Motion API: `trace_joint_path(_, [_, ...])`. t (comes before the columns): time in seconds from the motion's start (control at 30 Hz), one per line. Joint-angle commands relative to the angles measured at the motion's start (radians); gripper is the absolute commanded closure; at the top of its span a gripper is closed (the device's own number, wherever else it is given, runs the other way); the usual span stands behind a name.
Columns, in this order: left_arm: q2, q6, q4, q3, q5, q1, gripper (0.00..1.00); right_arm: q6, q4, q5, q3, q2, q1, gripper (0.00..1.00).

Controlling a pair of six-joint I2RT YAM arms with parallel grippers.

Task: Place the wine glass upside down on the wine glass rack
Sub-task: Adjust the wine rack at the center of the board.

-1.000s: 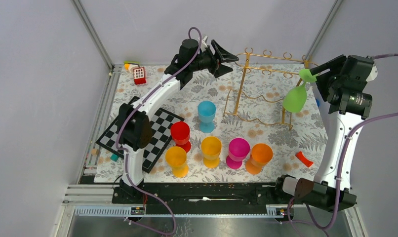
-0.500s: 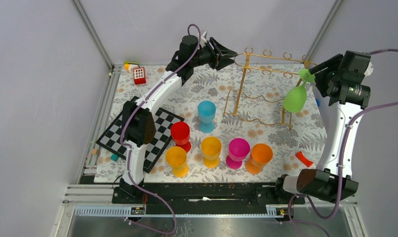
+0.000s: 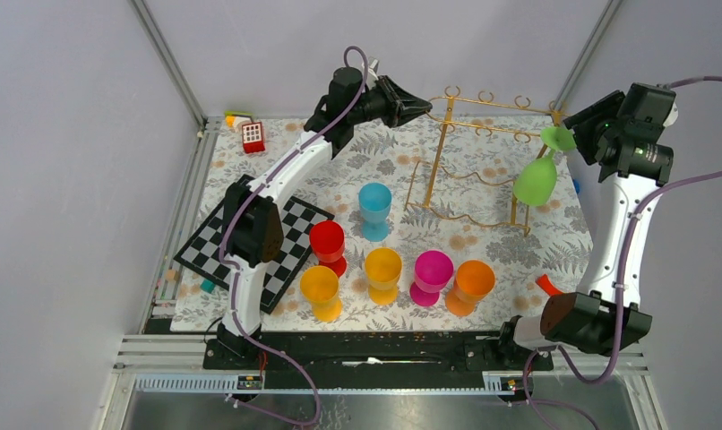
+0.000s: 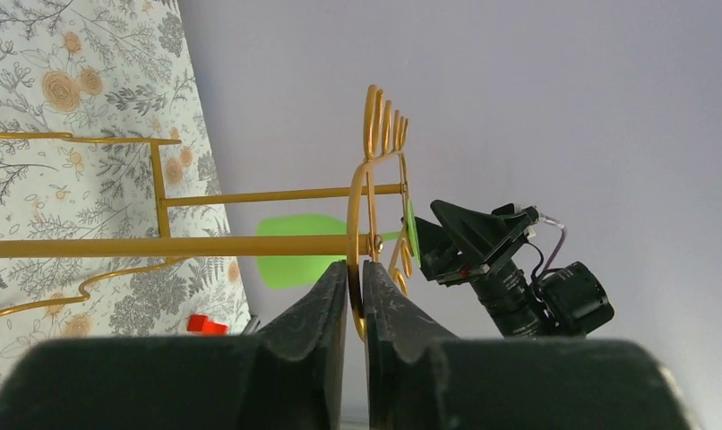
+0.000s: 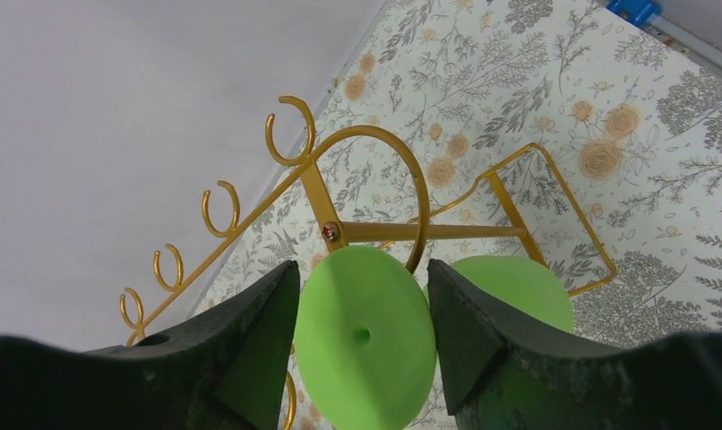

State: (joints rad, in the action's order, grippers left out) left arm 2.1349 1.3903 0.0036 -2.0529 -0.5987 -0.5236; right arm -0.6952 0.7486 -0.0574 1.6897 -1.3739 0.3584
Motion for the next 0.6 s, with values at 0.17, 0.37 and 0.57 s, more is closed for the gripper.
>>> trace_joint_path(0.17, [-0.073,0.012,0.101,0.06,0.006,-0.001,0.99,0.037,-0.064,-0.13,0.096,-0.071,0.007,0.47])
trace_joint_path(0.37, [-0.124,0.022,0.098,0.129,0.039,-0.001,1.0,0.039,-0.085,-0.18,0.121,-0.101,0.007,0.52])
trace_joint_path(0.57, [-0.203,0.054,0.102,0.224,0.09,-0.004,1.0,0.049,-0.095,-0.22,0.17,-0.153,0.007,0.52])
